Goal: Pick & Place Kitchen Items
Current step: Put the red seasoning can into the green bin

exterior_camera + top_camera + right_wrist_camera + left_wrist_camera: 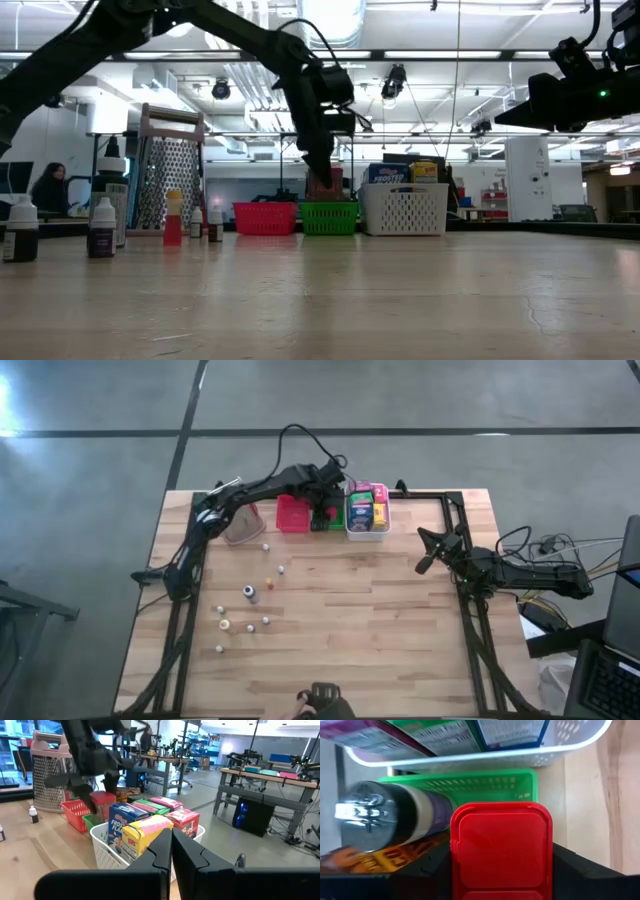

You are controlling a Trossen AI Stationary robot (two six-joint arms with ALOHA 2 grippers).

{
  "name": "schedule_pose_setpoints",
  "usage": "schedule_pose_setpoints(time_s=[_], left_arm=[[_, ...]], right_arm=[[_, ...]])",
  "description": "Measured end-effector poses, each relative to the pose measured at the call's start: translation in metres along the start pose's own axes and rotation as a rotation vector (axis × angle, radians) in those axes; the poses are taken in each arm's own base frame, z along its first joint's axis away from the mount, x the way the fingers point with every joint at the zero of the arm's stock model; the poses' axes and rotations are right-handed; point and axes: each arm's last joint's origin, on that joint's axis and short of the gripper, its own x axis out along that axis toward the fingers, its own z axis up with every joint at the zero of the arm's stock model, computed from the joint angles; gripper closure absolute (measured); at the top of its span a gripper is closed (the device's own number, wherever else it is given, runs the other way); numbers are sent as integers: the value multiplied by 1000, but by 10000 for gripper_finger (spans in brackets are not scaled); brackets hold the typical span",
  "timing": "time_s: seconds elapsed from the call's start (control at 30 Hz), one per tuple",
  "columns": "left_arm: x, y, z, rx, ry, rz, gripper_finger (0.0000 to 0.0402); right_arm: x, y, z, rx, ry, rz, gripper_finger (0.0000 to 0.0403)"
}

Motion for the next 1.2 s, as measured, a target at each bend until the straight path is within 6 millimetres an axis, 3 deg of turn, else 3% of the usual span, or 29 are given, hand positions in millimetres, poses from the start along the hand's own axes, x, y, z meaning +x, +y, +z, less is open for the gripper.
schedule_pose_setpoints(time_s=[0.43, 1.2], left_arm=[[29, 1, -4, 17, 18, -46, 170], [25, 6, 0, 51, 35, 51, 154]], right_arm=[[0, 0, 0, 0, 0, 0, 394], [0, 0, 0, 0, 0, 0, 394]])
